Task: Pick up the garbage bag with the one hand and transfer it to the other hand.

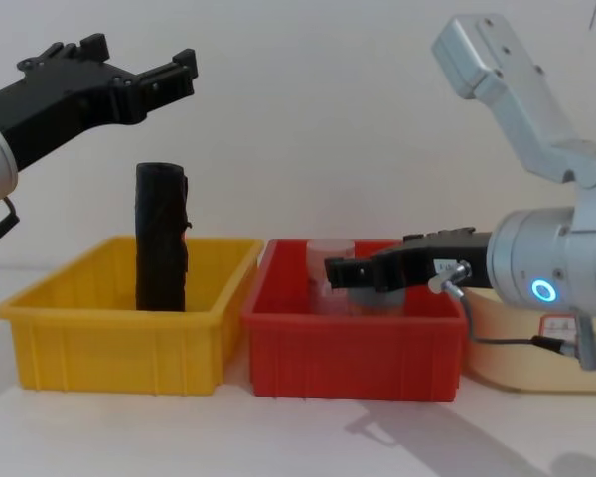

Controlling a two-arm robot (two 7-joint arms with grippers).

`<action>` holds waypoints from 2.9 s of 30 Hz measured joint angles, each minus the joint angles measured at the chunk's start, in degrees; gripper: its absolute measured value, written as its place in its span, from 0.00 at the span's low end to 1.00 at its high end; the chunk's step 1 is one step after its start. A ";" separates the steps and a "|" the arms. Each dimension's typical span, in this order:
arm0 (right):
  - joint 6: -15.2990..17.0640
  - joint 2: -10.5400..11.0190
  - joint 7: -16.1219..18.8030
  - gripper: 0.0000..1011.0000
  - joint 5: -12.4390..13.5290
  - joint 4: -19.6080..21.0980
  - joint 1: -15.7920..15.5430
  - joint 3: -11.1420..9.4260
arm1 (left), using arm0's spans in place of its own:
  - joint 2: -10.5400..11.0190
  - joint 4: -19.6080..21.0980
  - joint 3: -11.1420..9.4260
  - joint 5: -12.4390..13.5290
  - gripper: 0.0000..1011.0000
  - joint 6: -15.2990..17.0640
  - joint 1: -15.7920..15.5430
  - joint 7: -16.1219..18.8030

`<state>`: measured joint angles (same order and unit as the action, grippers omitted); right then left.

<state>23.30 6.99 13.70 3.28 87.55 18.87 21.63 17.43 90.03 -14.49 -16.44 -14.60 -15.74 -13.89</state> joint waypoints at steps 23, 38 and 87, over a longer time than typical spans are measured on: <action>-0.94 -2.32 -0.46 0.99 -0.67 -4.89 2.12 -1.28 | 0.00 0.00 -0.01 0.00 0.99 0.00 0.00 -0.01; -1.04 -3.25 -1.64 0.99 -2.33 -7.64 3.43 -1.61 | 0.00 -0.01 -0.01 0.00 0.99 0.00 0.00 -0.01; 1.83 -5.31 -0.25 0.66 -2.34 -5.74 4.98 -4.51 | 0.00 0.00 -0.01 0.00 0.99 0.00 0.00 -0.01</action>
<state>25.13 1.68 13.45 0.95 81.82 23.85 17.12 17.43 90.02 -14.50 -16.45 -14.60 -15.75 -13.89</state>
